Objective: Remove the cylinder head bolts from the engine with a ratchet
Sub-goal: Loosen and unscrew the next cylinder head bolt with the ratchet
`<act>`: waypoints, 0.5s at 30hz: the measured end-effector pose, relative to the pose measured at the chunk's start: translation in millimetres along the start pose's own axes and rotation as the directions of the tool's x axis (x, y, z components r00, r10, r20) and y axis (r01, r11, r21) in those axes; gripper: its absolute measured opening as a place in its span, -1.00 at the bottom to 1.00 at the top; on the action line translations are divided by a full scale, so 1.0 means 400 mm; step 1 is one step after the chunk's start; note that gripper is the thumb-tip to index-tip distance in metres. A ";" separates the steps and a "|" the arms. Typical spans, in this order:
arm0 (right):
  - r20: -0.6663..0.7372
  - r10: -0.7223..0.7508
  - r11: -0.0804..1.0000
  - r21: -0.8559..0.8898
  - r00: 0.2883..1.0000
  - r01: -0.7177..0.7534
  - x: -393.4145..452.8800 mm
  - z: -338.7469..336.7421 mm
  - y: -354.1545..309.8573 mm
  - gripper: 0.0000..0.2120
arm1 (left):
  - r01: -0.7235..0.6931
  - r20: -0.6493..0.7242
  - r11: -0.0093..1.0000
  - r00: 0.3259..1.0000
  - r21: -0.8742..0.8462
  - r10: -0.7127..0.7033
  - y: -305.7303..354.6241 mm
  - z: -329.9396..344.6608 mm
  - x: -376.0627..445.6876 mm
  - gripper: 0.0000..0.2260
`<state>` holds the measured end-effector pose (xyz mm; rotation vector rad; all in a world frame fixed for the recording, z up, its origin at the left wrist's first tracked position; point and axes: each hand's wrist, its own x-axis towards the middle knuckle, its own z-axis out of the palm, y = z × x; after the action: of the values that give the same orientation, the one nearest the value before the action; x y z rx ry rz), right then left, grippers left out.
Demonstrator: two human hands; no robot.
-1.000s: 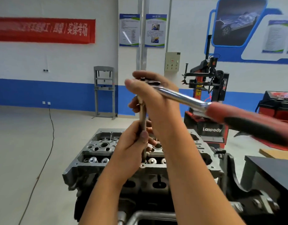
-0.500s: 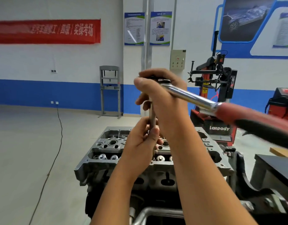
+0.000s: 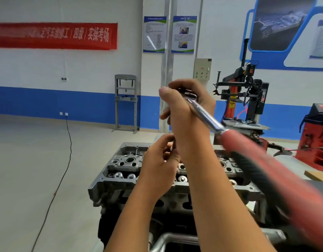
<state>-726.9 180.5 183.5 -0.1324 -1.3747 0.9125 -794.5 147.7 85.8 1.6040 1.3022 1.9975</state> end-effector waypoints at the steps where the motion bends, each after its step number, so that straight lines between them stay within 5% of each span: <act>1: 0.072 0.064 0.994 0.086 0.995 -0.070 0.002 -0.004 -0.003 -0.92 | -0.010 0.012 1.000 1.000 0.008 0.010 -0.001 -0.007 -0.001 -0.75; 4: 0.258 0.208 0.904 0.317 0.943 -0.286 0.013 -0.022 -0.015 -0.91 | -0.033 0.022 0.998 0.999 0.054 0.032 0.001 -0.012 0.001 -0.82; 6: 0.250 0.238 0.877 0.361 0.939 -0.318 0.016 -0.029 -0.018 -0.88 | -0.037 0.002 0.996 0.999 0.084 0.037 0.000 -0.002 0.002 -0.83; 9: 0.078 0.166 0.930 0.319 0.983 -0.182 0.003 -0.015 -0.011 -0.88 | -0.048 -0.043 0.992 0.998 0.117 0.053 0.002 0.013 0.004 -0.75; 12: -0.118 -0.047 0.997 0.062 0.992 0.055 -0.010 0.009 0.001 -0.91 | -0.068 -0.103 0.991 0.991 0.115 0.080 0.003 0.034 0.007 -0.55; 15: -0.022 -0.102 0.990 -0.095 0.995 0.100 -0.015 0.026 0.003 -0.91 | -0.053 -0.131 0.996 0.989 0.072 0.063 0.004 0.029 0.007 -0.50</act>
<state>-736.1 173.3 180.5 -0.1449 -1.3869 0.7598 -784.9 154.4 88.6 1.5797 1.4008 2.1496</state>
